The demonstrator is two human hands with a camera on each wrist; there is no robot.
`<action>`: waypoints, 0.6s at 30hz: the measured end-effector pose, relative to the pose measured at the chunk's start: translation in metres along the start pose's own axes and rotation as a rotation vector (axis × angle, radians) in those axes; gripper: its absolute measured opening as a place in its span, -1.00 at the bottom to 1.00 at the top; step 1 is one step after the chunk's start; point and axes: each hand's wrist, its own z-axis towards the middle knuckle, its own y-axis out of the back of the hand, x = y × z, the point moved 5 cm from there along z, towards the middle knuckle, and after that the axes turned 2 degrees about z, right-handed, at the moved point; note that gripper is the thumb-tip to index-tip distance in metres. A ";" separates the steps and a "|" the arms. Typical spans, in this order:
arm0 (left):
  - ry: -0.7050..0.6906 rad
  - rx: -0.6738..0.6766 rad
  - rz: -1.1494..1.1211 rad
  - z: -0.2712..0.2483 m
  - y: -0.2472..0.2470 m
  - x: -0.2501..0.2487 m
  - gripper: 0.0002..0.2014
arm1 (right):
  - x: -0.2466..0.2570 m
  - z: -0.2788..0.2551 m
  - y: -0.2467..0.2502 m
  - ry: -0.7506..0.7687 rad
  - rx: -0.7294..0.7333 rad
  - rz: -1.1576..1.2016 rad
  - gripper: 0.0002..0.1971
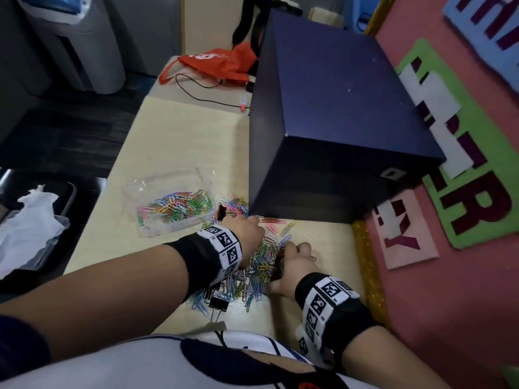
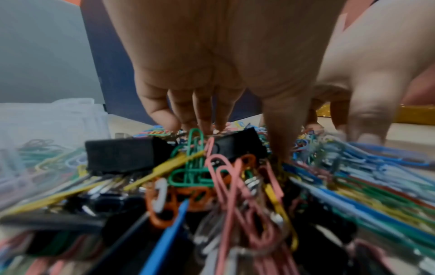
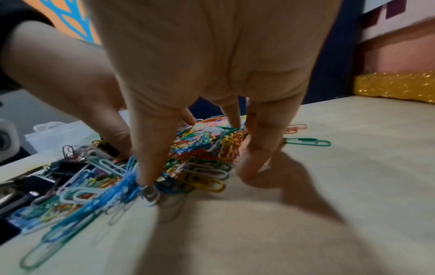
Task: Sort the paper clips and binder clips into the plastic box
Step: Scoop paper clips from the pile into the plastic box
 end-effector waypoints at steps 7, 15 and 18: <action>-0.033 0.079 0.039 -0.002 0.005 0.000 -0.72 | 0.018 0.002 -0.008 0.233 -0.092 -0.122 -0.37; -0.018 -0.112 -0.093 -0.013 0.018 0.021 -0.82 | 0.018 0.009 0.002 0.180 -0.167 0.012 -0.59; 0.007 -0.201 -0.207 -0.020 0.031 0.032 -0.78 | 0.019 0.013 0.011 0.120 -0.195 0.028 -0.62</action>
